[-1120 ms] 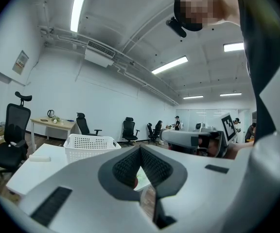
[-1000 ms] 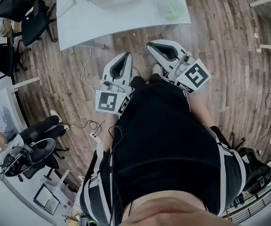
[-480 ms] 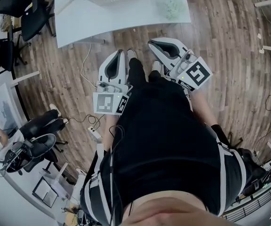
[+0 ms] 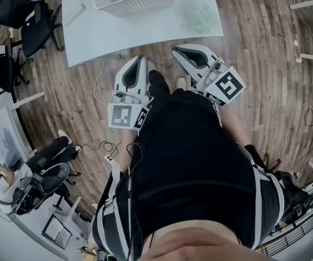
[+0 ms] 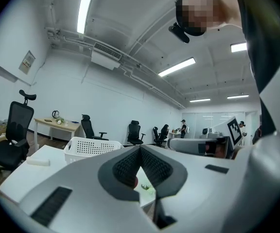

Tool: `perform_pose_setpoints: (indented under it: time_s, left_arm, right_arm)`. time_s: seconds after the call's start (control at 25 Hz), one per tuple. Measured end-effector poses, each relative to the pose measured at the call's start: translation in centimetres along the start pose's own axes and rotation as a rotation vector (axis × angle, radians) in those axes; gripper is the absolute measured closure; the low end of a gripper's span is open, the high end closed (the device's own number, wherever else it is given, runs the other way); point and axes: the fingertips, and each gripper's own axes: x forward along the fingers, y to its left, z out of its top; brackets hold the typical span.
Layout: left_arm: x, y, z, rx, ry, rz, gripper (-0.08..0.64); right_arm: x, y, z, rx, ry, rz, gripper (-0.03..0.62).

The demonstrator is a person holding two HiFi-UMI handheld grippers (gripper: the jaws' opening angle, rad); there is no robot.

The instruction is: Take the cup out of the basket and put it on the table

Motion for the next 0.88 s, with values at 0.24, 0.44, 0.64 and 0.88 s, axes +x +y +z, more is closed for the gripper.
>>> perform_pose_setpoints:
  time_s: [0.24, 0.44, 0.64, 0.88]
  left_arm:
    - [2.3, 5.2, 1.5, 0.006, 0.009, -0.021, 0.54]
    - [3.7, 9.5, 2.7, 0.006, 0.009, -0.037, 0.54]
    - [4.6, 13.6, 3.8, 0.008, 0.009, -0.07, 0.54]
    - [5.4, 17.8, 4.0, 0.019, 0.023, -0.111, 0.54]
  right_arm:
    - [5.4, -2.0, 0.7, -0.002, 0.005, -0.017, 0.574]
    - [9.9, -3.1, 1.6, -0.015, 0.006, -0.024, 0.574]
    - [14.0, -4.0, 2.3, -0.022, 0.006, -0.056, 0.574]
    - [18.2, -4.8, 2.3, -0.024, 0.019, -0.097, 0.574]
